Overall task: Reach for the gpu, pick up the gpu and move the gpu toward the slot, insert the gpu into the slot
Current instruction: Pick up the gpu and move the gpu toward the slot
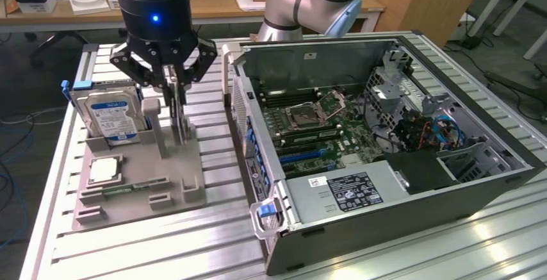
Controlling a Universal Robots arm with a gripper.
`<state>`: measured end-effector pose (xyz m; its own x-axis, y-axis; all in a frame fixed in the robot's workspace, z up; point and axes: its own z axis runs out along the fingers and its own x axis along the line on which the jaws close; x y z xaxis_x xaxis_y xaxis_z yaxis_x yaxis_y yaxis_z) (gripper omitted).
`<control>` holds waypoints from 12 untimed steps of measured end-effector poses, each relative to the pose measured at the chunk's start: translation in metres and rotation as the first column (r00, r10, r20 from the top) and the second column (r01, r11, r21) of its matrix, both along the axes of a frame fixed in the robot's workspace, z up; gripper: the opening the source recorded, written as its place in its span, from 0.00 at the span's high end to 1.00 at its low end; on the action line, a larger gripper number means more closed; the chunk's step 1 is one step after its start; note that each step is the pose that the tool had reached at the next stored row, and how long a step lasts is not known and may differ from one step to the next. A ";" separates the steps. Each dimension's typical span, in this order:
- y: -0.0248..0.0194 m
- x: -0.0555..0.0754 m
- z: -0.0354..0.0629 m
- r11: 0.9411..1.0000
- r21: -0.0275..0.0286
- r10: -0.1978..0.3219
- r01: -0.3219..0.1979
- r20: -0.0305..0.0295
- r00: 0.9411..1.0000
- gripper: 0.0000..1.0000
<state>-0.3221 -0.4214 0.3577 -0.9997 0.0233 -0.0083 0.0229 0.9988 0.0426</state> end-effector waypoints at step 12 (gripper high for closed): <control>0.0000 0.000 0.0217 1.000 0.000 0.000 0.000 0.000 1.000 0.74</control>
<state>-0.3221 -0.4214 0.3794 -0.9997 0.0233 -0.0083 0.0230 0.9988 0.0426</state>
